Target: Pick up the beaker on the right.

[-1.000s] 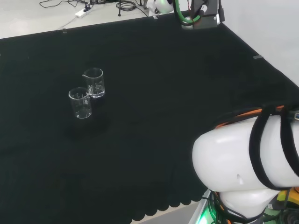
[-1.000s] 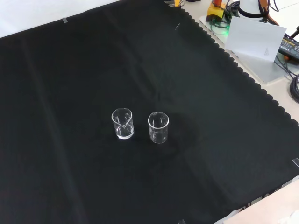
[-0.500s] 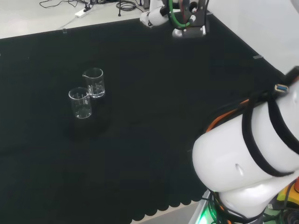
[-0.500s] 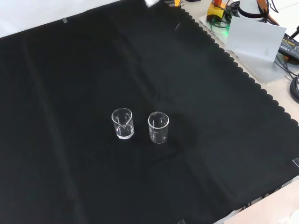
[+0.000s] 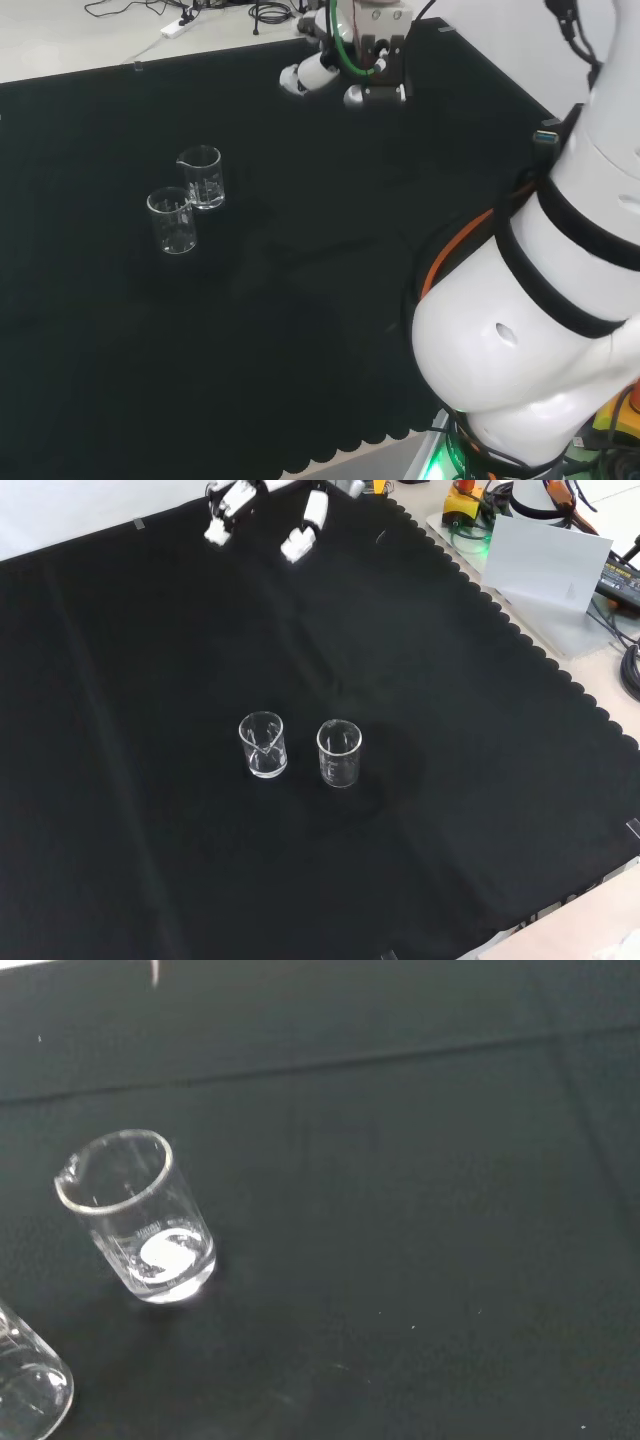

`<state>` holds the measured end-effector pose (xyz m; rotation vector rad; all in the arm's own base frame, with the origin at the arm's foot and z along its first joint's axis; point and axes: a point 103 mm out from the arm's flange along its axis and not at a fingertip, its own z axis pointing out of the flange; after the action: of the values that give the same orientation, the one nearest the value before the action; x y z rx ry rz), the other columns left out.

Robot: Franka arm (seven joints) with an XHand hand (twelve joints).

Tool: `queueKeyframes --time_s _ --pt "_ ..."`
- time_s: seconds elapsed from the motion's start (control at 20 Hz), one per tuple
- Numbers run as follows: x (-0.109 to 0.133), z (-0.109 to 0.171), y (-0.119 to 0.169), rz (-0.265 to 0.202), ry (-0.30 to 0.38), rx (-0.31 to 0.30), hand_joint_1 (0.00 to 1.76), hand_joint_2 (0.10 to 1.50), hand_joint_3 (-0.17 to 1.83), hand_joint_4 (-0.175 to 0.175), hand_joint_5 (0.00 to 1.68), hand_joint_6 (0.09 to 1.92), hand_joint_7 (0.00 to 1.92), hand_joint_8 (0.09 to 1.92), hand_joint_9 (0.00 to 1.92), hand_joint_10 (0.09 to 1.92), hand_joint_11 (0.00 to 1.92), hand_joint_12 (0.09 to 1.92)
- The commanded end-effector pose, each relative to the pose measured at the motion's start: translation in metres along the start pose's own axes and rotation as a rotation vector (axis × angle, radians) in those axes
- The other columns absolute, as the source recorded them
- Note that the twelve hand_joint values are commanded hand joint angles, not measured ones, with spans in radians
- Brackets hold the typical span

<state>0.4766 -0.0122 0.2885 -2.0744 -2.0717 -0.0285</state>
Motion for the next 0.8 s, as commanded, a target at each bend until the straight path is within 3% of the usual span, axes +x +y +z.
queueKeyframes --time_s 0.05,0.8 --pt "0.013 0.041 0.079 -0.106 0.114 -0.014 0.73 0.72 0.55 -0.049 0.31 0.09 0.23 0.62 0.39 0.65 0.00 1.33" --pt "0.039 0.107 0.116 -0.248 0.227 0.060 0.76 0.65 0.59 -0.047 0.30 0.09 0.22 0.62 0.38 0.65 0.00 1.32"
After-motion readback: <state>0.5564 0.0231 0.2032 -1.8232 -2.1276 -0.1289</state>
